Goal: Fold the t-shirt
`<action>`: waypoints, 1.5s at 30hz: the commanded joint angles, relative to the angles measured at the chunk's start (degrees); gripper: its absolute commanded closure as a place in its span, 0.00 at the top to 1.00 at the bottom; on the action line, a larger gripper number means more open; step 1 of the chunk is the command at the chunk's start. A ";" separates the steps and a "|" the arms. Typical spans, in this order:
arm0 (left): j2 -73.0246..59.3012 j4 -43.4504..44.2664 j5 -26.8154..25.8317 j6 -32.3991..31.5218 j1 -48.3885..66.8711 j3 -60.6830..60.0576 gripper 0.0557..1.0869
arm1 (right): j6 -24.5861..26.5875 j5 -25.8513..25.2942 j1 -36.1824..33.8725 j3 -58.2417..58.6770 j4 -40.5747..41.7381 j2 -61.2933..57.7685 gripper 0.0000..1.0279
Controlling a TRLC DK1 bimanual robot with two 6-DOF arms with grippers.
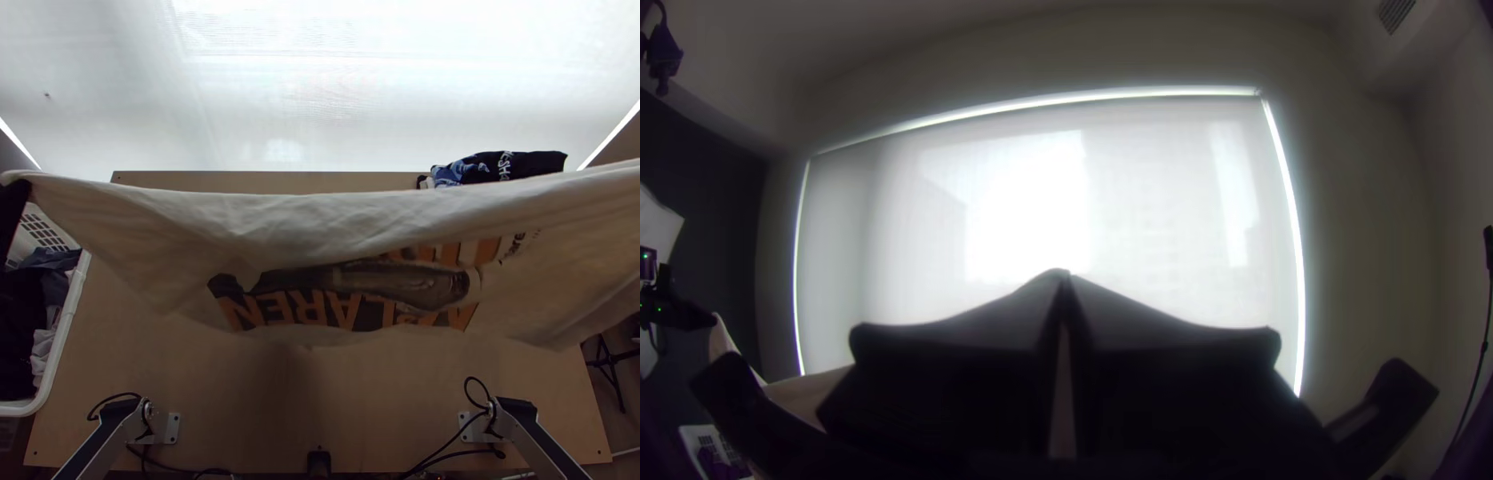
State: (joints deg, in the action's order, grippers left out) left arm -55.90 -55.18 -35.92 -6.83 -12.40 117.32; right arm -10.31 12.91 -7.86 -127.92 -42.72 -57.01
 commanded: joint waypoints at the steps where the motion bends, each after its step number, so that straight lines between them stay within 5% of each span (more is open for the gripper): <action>1: -6.42 -0.19 -0.11 0.85 -1.04 7.40 0.03 | -0.68 0.01 -2.51 -2.60 -0.17 -3.89 0.03; 17: -47.46 12.02 3.75 -1.52 1.07 17.51 0.03 | -4.46 0.01 -0.84 -7.61 9.41 -37.91 0.03; 25: -44.30 13.52 5.25 -2.57 3.09 17.24 0.03 | -6.48 0.01 0.83 -7.26 10.38 -35.36 0.03; 34: -27.42 -0.28 -2.22 -6.18 4.67 16.01 0.03 | -7.36 1.77 1.88 -3.83 -0.43 -18.57 0.03; 45: -16.08 -24.19 -16.99 -1.87 4.76 9.16 0.03 | -6.13 8.89 2.58 -0.31 -26.19 -4.95 0.03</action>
State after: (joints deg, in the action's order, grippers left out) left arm -77.73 -67.07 -45.67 -11.64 -7.90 128.35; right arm -17.37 19.00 -6.00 -128.73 -56.90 -69.32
